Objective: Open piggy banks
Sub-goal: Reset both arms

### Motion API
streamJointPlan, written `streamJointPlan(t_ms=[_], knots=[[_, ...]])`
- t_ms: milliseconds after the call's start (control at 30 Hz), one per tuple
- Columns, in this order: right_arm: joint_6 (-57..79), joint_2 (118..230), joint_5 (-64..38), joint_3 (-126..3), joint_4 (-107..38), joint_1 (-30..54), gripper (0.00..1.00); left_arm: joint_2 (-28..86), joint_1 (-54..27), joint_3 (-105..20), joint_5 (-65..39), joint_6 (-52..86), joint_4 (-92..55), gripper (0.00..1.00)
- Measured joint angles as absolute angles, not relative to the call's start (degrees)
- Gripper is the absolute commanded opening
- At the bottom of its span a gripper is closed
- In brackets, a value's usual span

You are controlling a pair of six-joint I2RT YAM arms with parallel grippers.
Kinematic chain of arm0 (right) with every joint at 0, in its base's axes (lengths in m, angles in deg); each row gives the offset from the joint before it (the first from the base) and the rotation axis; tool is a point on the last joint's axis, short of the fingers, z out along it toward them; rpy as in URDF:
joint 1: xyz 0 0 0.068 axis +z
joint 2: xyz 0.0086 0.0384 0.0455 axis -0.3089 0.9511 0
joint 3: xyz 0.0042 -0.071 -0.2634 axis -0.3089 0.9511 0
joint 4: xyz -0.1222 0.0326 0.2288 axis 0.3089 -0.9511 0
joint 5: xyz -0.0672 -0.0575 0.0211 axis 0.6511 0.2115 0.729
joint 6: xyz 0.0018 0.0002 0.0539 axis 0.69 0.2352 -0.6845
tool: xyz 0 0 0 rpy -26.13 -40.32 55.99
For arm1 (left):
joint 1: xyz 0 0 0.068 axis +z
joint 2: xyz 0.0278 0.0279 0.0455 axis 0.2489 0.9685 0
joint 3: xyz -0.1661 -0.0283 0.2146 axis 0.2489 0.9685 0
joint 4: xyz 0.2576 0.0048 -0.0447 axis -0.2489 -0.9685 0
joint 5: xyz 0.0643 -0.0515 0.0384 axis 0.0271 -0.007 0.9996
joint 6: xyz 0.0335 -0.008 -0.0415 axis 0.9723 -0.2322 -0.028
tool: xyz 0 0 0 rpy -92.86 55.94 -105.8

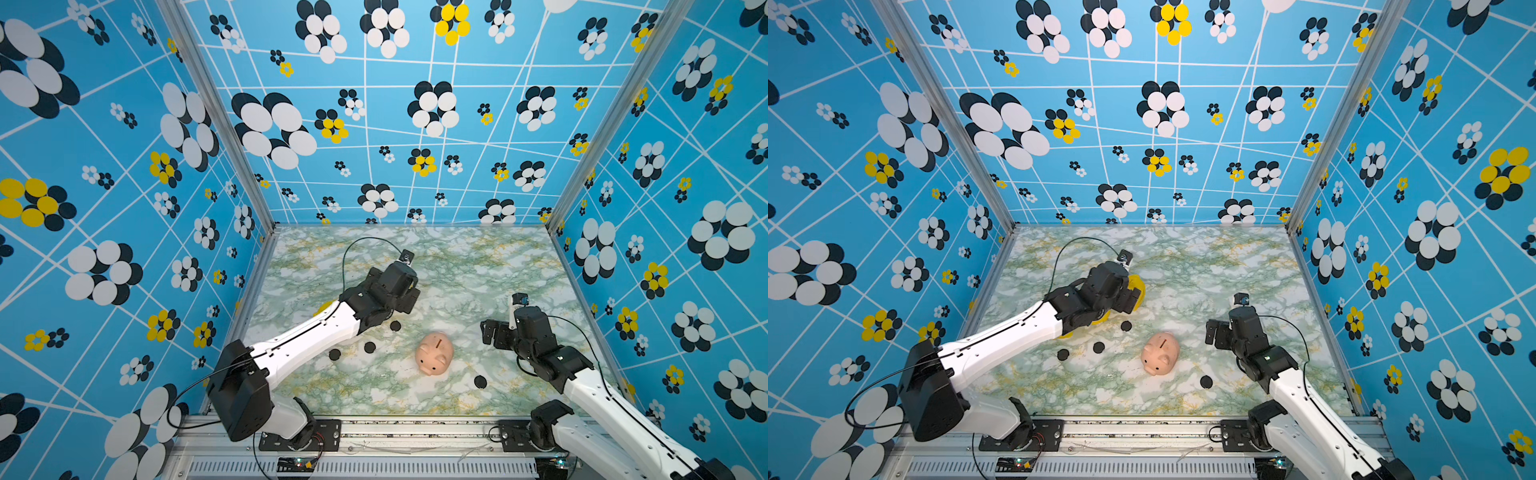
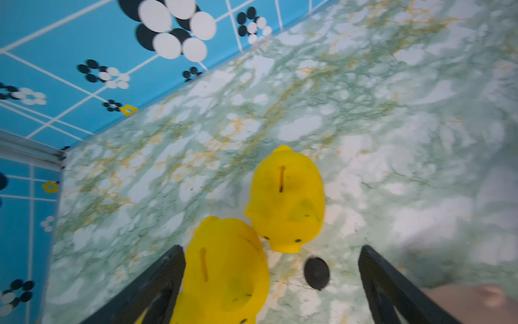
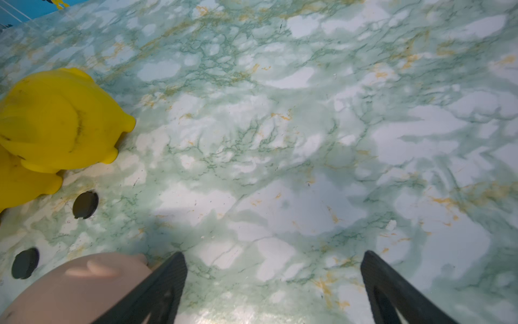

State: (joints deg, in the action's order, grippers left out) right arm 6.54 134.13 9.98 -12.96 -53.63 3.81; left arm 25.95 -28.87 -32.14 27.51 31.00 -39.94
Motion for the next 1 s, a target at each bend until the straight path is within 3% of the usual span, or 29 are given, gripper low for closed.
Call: streamJointPlan(t_ms=[133, 367, 600, 1000], knots=[[12.18, 137.15, 15.91, -13.51, -48.65, 3.81, 0.99, 22.69, -19.50, -22.70, 32.51, 35.09, -32.16, 0.99], [19.83, 138.00, 22.66, -10.41, -37.96, 3.70, 0.99, 14.87, -2.27, -4.69, 32.23, 37.78, -13.80, 0.99], [23.92, 141.24, 25.42, -10.17, -31.88, 3.70, 0.99, 16.88, 4.20, 3.42, 26.81, 38.15, 0.51, 0.99], [31.98, 150.92, 30.20, 3.93, -1.87, 3.55, 1.00, 27.15, 9.48, 6.09, 15.84, 33.61, 20.60, 0.99]])
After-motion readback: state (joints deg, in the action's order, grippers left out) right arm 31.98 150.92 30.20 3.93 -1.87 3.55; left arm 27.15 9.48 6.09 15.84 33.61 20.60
